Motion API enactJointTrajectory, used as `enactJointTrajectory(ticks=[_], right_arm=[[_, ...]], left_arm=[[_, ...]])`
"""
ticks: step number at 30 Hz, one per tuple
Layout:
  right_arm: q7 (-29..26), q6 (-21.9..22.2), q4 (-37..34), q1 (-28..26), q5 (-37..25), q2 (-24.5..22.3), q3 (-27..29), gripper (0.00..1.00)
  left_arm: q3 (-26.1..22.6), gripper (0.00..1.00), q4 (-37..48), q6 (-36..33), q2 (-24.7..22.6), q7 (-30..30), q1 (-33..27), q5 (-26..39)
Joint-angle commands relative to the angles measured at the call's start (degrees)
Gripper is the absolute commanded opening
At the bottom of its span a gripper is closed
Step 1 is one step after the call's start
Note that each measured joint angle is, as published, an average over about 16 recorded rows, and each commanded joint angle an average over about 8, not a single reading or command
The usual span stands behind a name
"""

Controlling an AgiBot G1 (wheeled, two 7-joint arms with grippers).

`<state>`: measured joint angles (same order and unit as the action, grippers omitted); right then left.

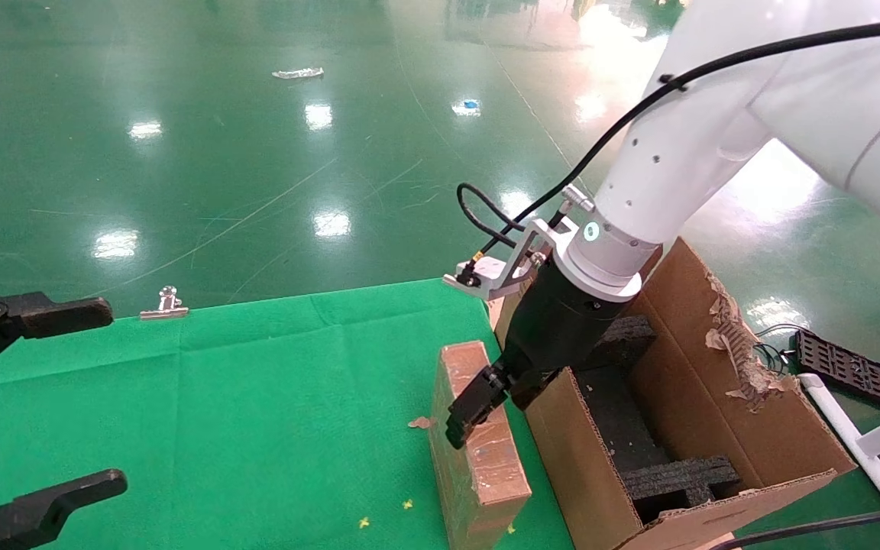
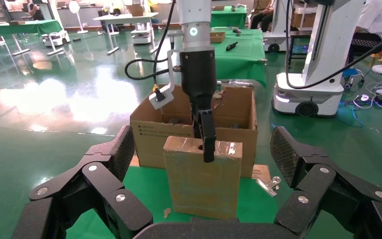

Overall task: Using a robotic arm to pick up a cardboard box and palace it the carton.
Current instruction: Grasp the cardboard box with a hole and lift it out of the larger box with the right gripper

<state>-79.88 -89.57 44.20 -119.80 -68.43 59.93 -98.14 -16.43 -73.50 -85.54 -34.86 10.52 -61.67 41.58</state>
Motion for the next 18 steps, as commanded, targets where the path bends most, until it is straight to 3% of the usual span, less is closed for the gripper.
enactJointTrajectory(ticks=[1,7,10,13,18], right_arm=[[0.07,0.21,-0.15,0.02,-0.55,0.73,-0.77,0.00],[-0.67,0.69,0.91,0.16,-0.86,1.06,-1.66,0.00],[-0.97,0.84,1.47,0.14,-1.03,1.02,-2.00,0.00],[-1.28,0.97,2.03,0.08,-1.23,0.92,-2.32,0.00],[-1.68,1.18,2.77,0.04,-1.46,0.58,-2.74,0.00]], left_arm=[[-0.01,0.80,0.00,0.00,0.00,0.00,0.00,-0.01],[-0.03,0.25,0.00,0.01,0.01,-0.02,-0.01,-0.02],[-0.04,0.09,0.00,0.02,0.02,-0.02,-0.01,-0.03],[-0.05,0.01,0.00,0.02,0.02,-0.03,-0.01,-0.04],[-0.07,0.00,0.00,0.03,0.03,-0.04,-0.02,-0.05]])
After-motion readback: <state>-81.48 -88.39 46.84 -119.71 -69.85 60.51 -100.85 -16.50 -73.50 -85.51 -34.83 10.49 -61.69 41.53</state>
